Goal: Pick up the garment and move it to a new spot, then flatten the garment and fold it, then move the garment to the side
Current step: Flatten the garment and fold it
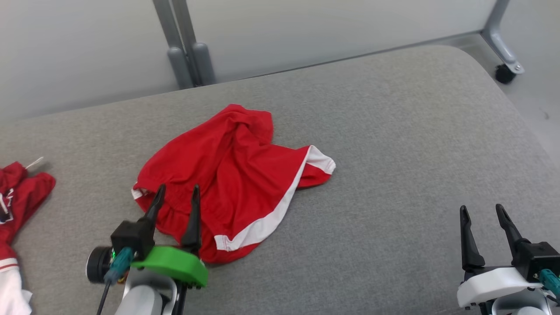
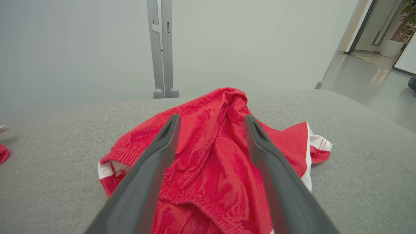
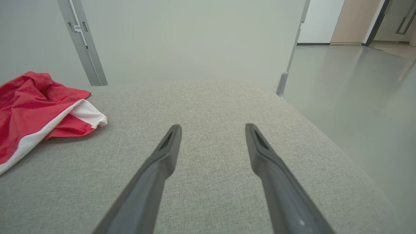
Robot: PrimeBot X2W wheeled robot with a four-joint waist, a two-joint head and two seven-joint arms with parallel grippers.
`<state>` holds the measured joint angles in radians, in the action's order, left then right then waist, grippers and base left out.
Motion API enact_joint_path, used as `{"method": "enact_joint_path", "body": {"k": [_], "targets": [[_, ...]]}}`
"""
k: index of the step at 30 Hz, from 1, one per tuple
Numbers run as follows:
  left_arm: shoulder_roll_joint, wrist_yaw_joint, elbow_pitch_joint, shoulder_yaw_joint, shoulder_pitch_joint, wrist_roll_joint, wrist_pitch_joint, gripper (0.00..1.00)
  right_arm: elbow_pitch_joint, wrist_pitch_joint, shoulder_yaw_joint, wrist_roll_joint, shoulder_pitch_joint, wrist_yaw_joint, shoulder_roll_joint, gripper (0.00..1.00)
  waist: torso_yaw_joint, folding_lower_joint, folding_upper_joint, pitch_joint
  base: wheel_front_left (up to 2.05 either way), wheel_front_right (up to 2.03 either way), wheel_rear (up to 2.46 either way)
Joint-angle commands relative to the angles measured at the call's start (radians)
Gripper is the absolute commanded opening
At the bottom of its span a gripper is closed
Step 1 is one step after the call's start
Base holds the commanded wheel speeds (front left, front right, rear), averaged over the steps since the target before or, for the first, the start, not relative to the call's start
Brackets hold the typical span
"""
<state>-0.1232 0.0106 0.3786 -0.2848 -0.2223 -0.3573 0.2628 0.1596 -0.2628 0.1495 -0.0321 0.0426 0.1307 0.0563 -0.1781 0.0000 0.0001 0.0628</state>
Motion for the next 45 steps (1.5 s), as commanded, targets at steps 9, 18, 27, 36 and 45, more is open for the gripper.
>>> {"method": "enact_joint_path", "body": {"k": [9,18,27,36,45], "targets": [[0.037,-0.052,-0.25,0.144,0.329,0.061,0.002,1.0,-0.024,-0.003,0.007,0.019,0.031,0.0,0.024,1.0,0.17,0.0,-0.0001,-0.111,0.0,0.0,0.0],[0.059,-0.117,-0.224,0.224,0.413,0.126,0.002,1.0,0.023,-0.003,-0.022,0.019,0.056,0.0,0.007,1.0,0.201,0.0,-0.0001,-0.134,0.0,0.0,0.0],[0.068,-0.135,-0.176,0.268,0.382,0.148,0.002,1.0,0.054,-0.003,-0.05,0.019,0.051,0.0,-0.002,1.0,0.189,0.0,-0.0001,-0.128,0.0,0.0,0.0],[0.071,-0.14,-0.153,0.283,0.37,0.153,0.002,1.0,0.06,-0.003,-0.054,0.007,0.034,0.0,-0.004,1.0,0.185,0.0,-0.0001,-0.123,0.0,0.0,0.0],[0.071,-0.141,-0.108,0.155,0.241,0.169,-0.166,1.0,0.204,0.114,-0.173,-0.062,-0.197,0.0,0.086,1.0,0.196,0.0,-0.0001,-0.038,0.0,0.0,0.0]]}}
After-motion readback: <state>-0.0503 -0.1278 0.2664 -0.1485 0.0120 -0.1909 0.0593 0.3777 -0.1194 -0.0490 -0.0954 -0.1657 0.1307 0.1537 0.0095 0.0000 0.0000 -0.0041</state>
